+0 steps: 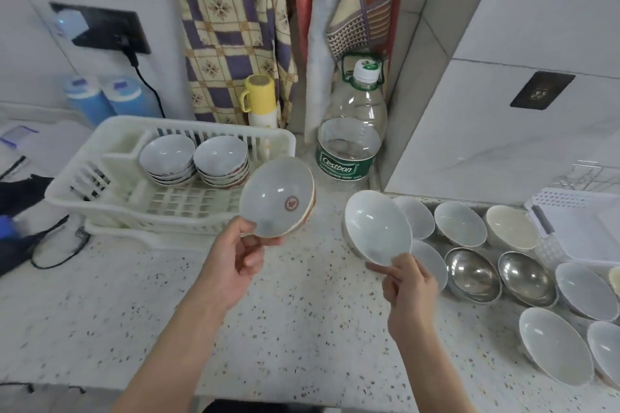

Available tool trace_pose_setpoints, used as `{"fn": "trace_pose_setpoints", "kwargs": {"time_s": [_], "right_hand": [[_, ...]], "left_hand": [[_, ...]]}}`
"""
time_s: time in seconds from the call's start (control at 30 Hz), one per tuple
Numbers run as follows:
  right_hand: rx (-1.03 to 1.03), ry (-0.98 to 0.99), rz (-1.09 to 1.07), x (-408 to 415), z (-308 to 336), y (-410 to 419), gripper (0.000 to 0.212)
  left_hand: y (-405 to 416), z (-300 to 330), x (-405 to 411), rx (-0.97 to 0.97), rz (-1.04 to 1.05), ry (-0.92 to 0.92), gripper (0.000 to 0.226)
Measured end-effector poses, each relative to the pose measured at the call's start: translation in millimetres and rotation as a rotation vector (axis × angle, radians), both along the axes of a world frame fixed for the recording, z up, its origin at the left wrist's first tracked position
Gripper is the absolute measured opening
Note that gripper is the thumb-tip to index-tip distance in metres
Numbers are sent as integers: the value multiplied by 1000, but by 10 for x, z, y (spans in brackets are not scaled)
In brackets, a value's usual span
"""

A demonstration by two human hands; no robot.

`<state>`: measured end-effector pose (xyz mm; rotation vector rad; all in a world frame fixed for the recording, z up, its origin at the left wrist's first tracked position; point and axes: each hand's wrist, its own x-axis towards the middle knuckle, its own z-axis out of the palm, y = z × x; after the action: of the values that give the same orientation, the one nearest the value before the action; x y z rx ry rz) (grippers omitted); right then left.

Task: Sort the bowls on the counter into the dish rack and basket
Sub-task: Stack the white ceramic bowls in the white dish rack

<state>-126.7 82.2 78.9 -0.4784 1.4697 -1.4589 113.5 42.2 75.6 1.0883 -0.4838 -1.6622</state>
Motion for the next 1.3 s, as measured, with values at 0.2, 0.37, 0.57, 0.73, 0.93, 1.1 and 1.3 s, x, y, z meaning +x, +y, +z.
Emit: {"fn": "trace_pose_setpoints", "kwargs": {"time_s": [0.2, 0.37, 0.57, 0.73, 0.93, 1.1, 1.3], "right_hand": [[-21, 47, 215, 792, 281, -503, 14], [17, 153, 472, 1579, 343, -938, 13], [157, 303, 598, 2300, 247, -1288, 13], [253, 402, 659, 2608, 153, -1464, 13], [377, 479, 669, 2741, 16, -1613, 17], [442, 523, 674, 2817, -42, -1738, 14], [467, 627, 692, 2909, -168, -1817, 10]], "left_hand": [[-83, 184, 1038, -27, 152, -73, 20], [-167, 250, 1843, -46, 238, -140, 21], [-310, 227, 2535, -65, 278, -169, 25], [-546, 183, 2800, -67, 252, -185, 24], [-876, 155, 2812, -77, 194, -237, 25], [-1118, 109, 2718, -101, 123, -325, 24], [-1249, -13, 2626, -139, 79, -430, 21]]}}
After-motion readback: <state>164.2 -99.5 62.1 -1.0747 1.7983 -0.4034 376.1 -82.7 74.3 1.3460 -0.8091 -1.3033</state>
